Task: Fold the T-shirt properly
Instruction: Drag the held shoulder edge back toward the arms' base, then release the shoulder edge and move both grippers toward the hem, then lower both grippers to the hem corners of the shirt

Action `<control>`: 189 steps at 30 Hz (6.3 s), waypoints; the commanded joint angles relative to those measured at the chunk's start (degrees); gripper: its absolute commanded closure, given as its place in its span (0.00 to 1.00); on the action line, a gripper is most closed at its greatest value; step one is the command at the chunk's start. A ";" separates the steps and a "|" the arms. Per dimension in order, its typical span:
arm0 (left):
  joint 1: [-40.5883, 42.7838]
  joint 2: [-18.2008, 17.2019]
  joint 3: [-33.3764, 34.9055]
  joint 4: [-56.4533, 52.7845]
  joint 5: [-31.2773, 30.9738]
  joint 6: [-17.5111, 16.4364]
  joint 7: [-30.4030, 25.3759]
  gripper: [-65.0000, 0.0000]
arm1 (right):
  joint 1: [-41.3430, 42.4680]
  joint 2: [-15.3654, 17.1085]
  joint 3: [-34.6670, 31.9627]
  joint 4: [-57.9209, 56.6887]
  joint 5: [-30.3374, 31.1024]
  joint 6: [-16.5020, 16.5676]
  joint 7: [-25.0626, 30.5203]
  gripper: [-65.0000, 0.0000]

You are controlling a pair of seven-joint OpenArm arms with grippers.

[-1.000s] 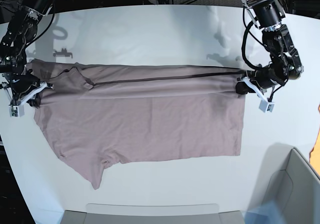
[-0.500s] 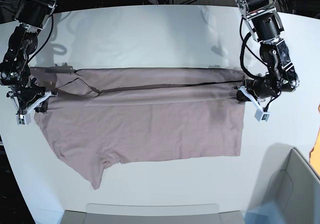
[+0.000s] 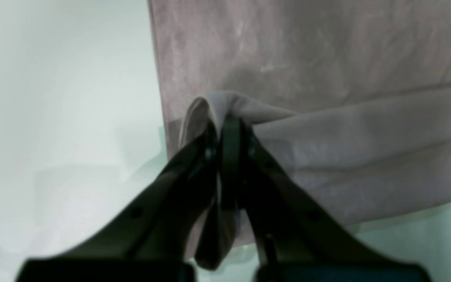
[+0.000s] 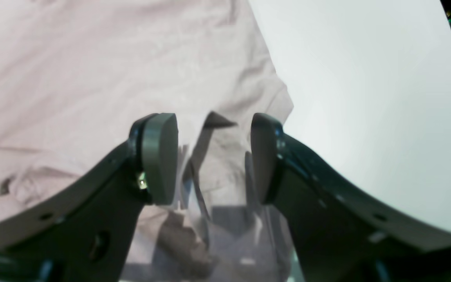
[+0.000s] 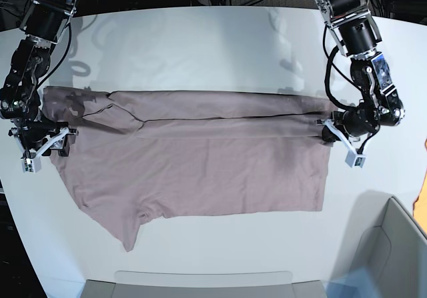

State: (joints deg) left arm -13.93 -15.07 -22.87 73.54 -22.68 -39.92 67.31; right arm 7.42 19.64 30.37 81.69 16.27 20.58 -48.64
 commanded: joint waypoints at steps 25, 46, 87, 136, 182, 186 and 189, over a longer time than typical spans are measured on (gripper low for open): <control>1.76 0.52 0.50 10.11 -0.40 -0.08 0.43 0.98 | -3.07 0.89 0.00 5.56 0.56 -0.05 0.77 0.57; 6.77 1.40 7.88 -2.72 10.06 -0.08 -6.43 1.00 | -3.77 2.91 -9.49 -10.61 0.21 -0.14 3.41 1.00; 48.00 1.58 0.59 31.65 17.09 -0.08 -3.88 1.00 | -35.95 5.99 -1.75 17.34 3.99 -0.23 0.25 1.00; 25.76 5.00 -2.14 40.53 17.18 -0.08 6.93 1.00 | -4.30 7.04 -20.48 -9.73 -0.14 -0.23 3.68 1.00; 20.57 5.09 -1.52 39.56 16.65 -0.08 7.28 1.00 | 21.28 3.79 -36.30 -41.82 -0.14 1.27 16.60 0.52; 15.30 4.48 1.38 34.46 16.65 -0.08 7.37 1.00 | 19.61 3.53 -36.13 -37.25 -0.14 6.19 11.15 0.52; 9.93 2.89 5.16 25.58 16.57 -0.08 6.85 1.00 | 19.44 3.79 -36.13 -36.90 -0.14 6.19 11.15 0.52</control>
State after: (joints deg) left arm -2.55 -11.46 -17.78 98.59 -5.98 -40.03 74.91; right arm 26.63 22.85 -5.61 44.99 17.06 25.87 -34.02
